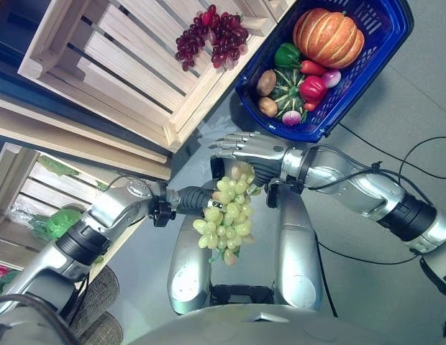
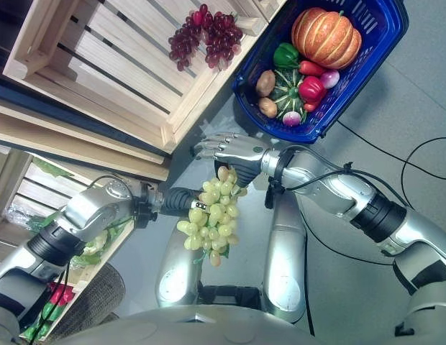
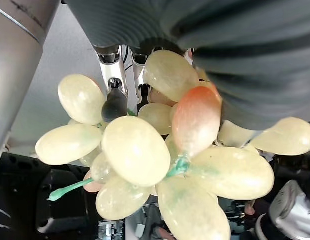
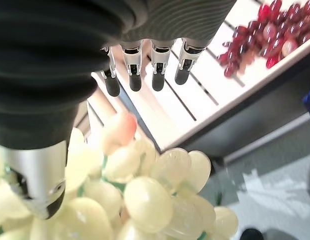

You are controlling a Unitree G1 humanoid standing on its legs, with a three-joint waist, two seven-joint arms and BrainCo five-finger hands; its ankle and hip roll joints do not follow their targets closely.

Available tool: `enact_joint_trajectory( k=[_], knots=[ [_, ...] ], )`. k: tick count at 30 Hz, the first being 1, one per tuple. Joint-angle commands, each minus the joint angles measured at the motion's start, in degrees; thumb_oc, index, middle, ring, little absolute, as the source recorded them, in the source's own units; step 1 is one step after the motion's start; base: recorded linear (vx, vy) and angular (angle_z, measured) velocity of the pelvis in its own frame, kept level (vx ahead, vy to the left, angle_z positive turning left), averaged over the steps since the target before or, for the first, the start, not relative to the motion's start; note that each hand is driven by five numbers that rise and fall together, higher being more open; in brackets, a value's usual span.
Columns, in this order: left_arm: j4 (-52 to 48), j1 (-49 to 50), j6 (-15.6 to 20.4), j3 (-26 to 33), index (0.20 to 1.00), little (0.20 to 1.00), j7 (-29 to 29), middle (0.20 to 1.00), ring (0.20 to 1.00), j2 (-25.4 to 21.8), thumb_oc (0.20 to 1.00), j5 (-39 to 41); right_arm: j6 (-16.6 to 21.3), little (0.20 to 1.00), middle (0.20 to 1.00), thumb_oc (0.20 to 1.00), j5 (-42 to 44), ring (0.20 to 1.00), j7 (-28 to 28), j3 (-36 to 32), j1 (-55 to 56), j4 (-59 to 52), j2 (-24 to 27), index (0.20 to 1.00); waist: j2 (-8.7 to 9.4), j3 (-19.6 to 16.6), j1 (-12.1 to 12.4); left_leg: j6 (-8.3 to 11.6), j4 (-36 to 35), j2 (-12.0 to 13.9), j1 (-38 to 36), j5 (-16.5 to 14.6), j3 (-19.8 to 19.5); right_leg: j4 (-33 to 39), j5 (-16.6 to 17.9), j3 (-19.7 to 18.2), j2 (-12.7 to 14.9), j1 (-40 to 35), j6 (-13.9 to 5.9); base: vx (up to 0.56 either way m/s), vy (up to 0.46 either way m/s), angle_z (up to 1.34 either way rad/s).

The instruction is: Pick up fruits and vegetables into the basket

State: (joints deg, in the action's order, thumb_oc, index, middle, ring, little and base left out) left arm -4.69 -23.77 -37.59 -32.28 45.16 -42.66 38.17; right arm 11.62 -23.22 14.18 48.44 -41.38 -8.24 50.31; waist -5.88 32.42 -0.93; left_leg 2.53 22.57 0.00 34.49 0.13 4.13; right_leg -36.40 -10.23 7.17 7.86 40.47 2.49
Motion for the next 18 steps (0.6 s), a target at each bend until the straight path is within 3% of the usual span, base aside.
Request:
enact_joint_trajectory(
  k=[1, 9, 18],
  knots=[
    [-3.06, 2.14, 4.63, -2.05, 0.2, 0.2, 2.27, 0.2, 0.2, 2.71, 0.2, 1.01, -0.38, 1.0, 1.0, 1.0, -2.29, 1.0, 5.59, 3.62, -2.96, -0.87, -1.19, 1.0, -1.41, -2.63, -0.94, -4.6, 1.22, -4.42, -1.31, -6.7, 4.34, 7.1, 3.3, 0.42, -3.44, -1.93, -3.91, -0.01, -0.046, 0.01],
    [-2.39, 0.84, 7.55, -2.4, 0.2, 0.2, -3.79, 0.2, 0.2, 2.57, 0.2, 1.7, -3.42, 1.0, 1.0, 1.0, -5.8, 1.0, 9.17, 5.22, -4.29, 0.45, -0.91, 1.0, -0.61, -2.63, -0.61, -4.62, 1.46, -4.24, -1.03, -6.61, 4.38, 6.78, 3.57, 0.98, -3.46, -1.73, -4.12, -0.01, -0.026, 0.02],
    [-3.93, 1.55, 10.15, -1.1, 0.2, 0.2, -5.89, 0.2, 0.2, 1.07, 0.2, 2.06, -6.12, 1.0, 1.0, 1.0, -11.07, 1.0, 14.0, 4.8, -4.04, -0.39, 1.35, 1.0, -0.18, -2.63, -0.37, -4.54, 1.3, -4.0, -0.71, -6.45, 4.42, 6.84, 3.78, 1.19, -3.43, -1.39, -4.18, 0.0, -0.007, 0.02]
  ],
)
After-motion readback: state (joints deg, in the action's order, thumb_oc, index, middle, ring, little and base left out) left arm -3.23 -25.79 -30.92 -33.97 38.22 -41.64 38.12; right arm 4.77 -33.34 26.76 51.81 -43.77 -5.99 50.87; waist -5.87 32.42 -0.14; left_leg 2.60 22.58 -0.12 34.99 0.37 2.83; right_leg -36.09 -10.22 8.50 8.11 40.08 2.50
